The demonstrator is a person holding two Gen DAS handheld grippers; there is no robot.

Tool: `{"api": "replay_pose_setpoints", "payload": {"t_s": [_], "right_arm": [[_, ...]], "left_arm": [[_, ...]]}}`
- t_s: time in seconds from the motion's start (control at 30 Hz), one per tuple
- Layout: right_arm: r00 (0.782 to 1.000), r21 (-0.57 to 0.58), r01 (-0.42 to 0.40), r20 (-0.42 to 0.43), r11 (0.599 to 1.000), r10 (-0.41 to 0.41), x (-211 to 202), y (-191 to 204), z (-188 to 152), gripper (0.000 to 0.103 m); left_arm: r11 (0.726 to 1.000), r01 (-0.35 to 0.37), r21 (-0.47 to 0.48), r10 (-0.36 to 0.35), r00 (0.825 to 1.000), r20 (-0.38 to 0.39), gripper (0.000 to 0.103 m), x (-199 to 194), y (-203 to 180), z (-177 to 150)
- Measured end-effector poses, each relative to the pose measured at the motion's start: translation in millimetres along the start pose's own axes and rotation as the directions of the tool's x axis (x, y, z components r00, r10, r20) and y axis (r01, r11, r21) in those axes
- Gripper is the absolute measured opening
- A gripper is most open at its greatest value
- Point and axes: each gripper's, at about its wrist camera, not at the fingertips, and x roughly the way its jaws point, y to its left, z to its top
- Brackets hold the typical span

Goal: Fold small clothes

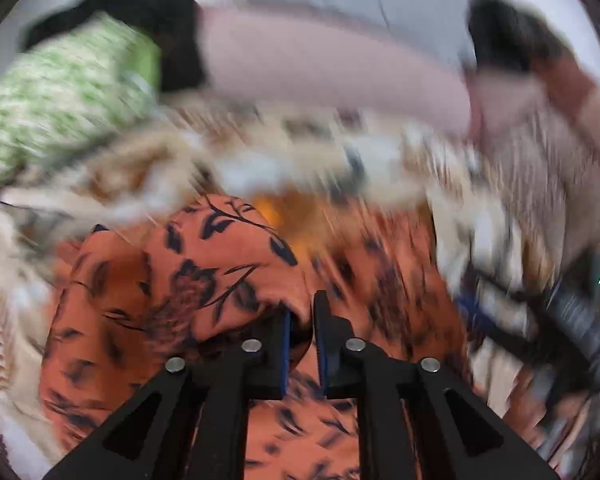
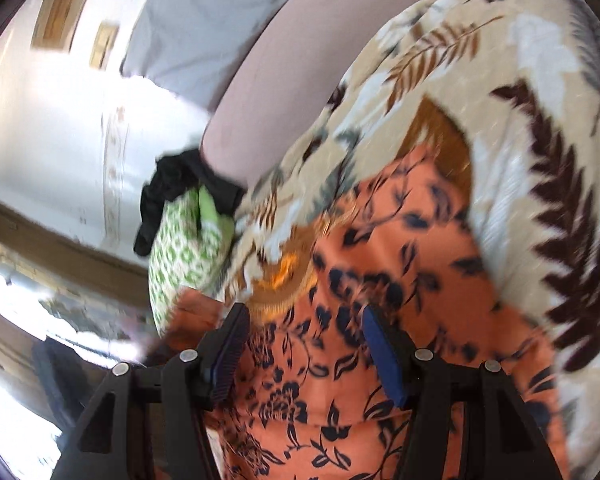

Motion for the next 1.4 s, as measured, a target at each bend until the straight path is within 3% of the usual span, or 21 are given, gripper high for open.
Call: {"api": "replay_pose_setpoints", "payload": {"t_s": [0.07,0.13,0.2,0.3,0.37,0.43,0.47,0.5,0.6,0.67,0.73,0.8,0.83,0.87,0.97,1.0,1.1,1.17,1.2,1.33,1.4], "right_arm": [[1.000,0.032,0.004,0.024,0.999,-0.005,-7.7,-6.7,6.7,0.064],[0.999,0.040,0.018,0.030,0.999,-0.020,-11.5,-11.2,11.9,0.064],[0.999,0.020,0.039,0.020,0.999,-0.039,-9.0,-8.8,12.9,0.064],[0.997,-0.051,0.074,-0.001,0.996,-0.074,-1.7,2.9,5.3,0.064],[0.993,-0.157,0.115,-0.011,0.981,-0.118,6.8,20.8,-6.7,0.064],[0.988,-0.264,0.141,-0.017,0.954,-0.151,14.7,38.7,-20.8,0.064],[0.987,-0.314,0.148,-0.018,0.938,-0.161,17.6,47.2,-27.6,0.064],[0.985,-0.379,0.154,-0.019,0.913,-0.174,21.3,58.1,-36.7,0.064],[0.980,-0.566,0.151,-0.023,0.810,-0.198,30.5,89.8,-73.7,0.064],[0.978,-0.646,0.149,-0.013,0.749,-0.206,35.3,103.6,-91.6,0.064],[0.967,-0.736,0.197,0.036,0.648,-0.253,45.3,115.1,-112.1,0.064],[0.945,-0.805,0.230,0.049,0.546,-0.325,64.3,119.9,-128.7,0.064],[0.934,-0.834,0.234,0.050,0.500,-0.353,72.5,121.3,-135.6,0.064],[0.922,-0.867,0.239,0.061,0.438,-0.383,81.4,123.9,-143.3,0.064],[0.872,-0.950,0.258,0.151,0.175,-0.466,112.8,138.4,-168.8,0.064],[0.860,-0.956,0.270,0.186,0.116,-0.476,119.7,141.9,-171.3,0.064],[0.831,-0.968,0.249,0.212,0.004,-0.515,143.1,149.3,-175.0,0.064],[0.777,-0.974,0.215,0.216,-0.073,-0.592,167.1,146.9,-174.7,0.063],[0.748,-0.968,0.211,0.249,-0.136,-0.616,175.9,144.7,-178.0,0.063],[0.715,-0.927,0.244,0.370,-0.283,-0.593,182.2,150.2,-182.7,0.063],[0.716,-0.917,0.235,0.387,-0.322,-0.581,186.8,154.3,-188.0,0.063]], "left_arm": [[1.000,-0.014,-0.010,0.014,0.999,-0.049,0.022,19.2,-4.8,-13.5],[0.998,-0.013,-0.062,0.011,0.999,-0.033,0.047,17.2,7.7,-22.3],[0.985,-0.018,-0.170,0.023,0.999,0.024,0.063,-3.0,36.4,-34.5],[0.961,-0.040,-0.274,0.075,0.990,0.121,0.065,-36.0,77.5,-51.5],[0.923,-0.132,-0.361,0.210,0.960,0.185,0.066,-56.6,110.0,-59.9],[0.869,-0.256,-0.423,0.355,0.918,0.176,0.067,-60.9,139.3,-62.2],[0.856,-0.277,-0.437,0.374,0.915,0.152,0.067,-56.1,149.5,-65.1],[0.844,-0.287,-0.454,0.368,0.925,0.098,0.067,-45.5,163.4,-69.0],[0.806,-0.336,-0.487,0.342,0.936,-0.080,0.067,-13.3,192.2,-80.1],[0.816,-0.357,-0.454,0.368,0.927,-0.067,0.069,-12.2,190.9,-74.9],[0.833,-0.376,-0.406,0.379,0.922,-0.076,0.069,-11.2,185.1,-68.6],[0.847,-0.370,-0.382,0.370,0.926,-0.078,0.070,-9.5,186.8,-67.6],[0.850,-0.341,-0.403,0.339,0.938,-0.078,0.070,-11.7,193.2,-68.5],[0.849,-0.318,-0.423,0.316,0.946,-0.078,0.070,-12.6,199.7,-69.4],[0.836,-0.264,-0.480,0.263,0.962,-0.072,0.070,-17.5,209.2,-69.8],[0.835,-0.259,-0.486,0.257,0.964,-0.072,0.070,-14.3,208.8,-69.2],[0.830,-0.253,-0.497,0.250,0.965,-0.075,0.070,-16.4,208.9,-70.4],[0.831,-0.260,-0.491,0.254,0.964,-0.080,0.070,-15.1,206.8,-70.1],[0.832,-0.262,-0.489,0.255,0.963,-0.083,0.070,-15.0,206.0,-70.2],[0.820,-0.248,-0.517,0.240,0.967,-0.084,0.070,-16.0,209.0,-70.1],[0.815,-0.243,-0.526,0.235,0.969,-0.083,0.070,-17.1,210.3,-70.5]]}}
